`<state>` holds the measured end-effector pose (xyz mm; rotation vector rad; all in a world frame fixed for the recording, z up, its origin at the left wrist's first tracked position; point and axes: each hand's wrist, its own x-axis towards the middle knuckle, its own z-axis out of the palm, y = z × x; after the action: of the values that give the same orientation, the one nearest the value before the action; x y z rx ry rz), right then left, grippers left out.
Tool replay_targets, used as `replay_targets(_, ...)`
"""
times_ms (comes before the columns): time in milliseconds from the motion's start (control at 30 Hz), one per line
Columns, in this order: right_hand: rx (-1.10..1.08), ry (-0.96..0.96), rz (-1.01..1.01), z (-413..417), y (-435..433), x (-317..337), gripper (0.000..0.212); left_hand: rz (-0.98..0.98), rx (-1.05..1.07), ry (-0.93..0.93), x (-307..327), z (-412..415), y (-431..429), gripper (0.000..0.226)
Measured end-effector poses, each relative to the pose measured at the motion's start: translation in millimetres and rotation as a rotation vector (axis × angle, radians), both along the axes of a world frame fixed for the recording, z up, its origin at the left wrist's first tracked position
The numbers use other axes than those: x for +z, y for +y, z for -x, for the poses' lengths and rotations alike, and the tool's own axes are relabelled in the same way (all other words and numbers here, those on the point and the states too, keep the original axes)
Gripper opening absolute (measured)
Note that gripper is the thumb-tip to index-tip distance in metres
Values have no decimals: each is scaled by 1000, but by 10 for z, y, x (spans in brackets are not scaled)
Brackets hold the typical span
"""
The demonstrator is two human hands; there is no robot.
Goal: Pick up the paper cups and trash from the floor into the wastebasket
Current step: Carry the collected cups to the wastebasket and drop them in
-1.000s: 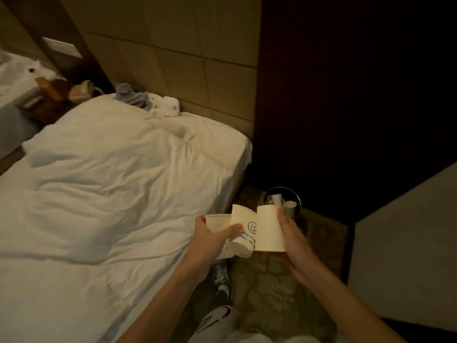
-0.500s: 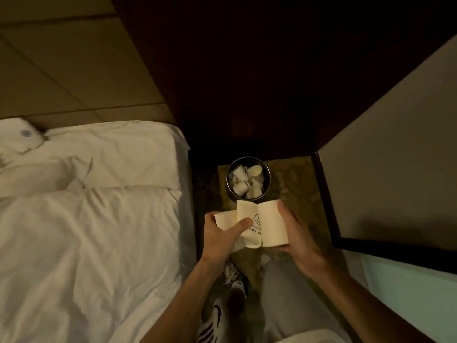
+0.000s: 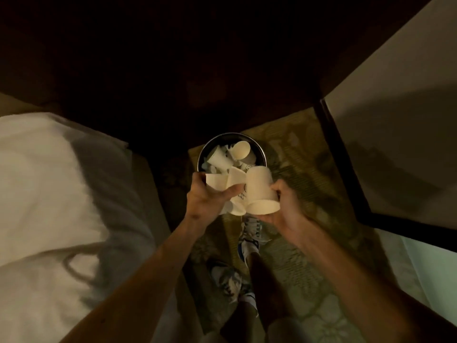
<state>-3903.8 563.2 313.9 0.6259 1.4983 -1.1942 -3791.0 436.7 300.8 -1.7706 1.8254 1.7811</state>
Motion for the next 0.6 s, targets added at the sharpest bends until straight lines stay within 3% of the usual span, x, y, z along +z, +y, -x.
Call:
replay_targets(200, 86, 150, -125, 232, -461, -935, 41, 28, 1, -121, -1061, 310, -336, 72)
replay_targets(333, 324, 325, -242, 306, -636, -1398, 50, -48, 44, -118, -1530, 395, -469, 44)
replay_targets(600, 560, 369, -172, 334, -631, -1456, 42, -67, -145, -142, -1594, 436, -578, 22)
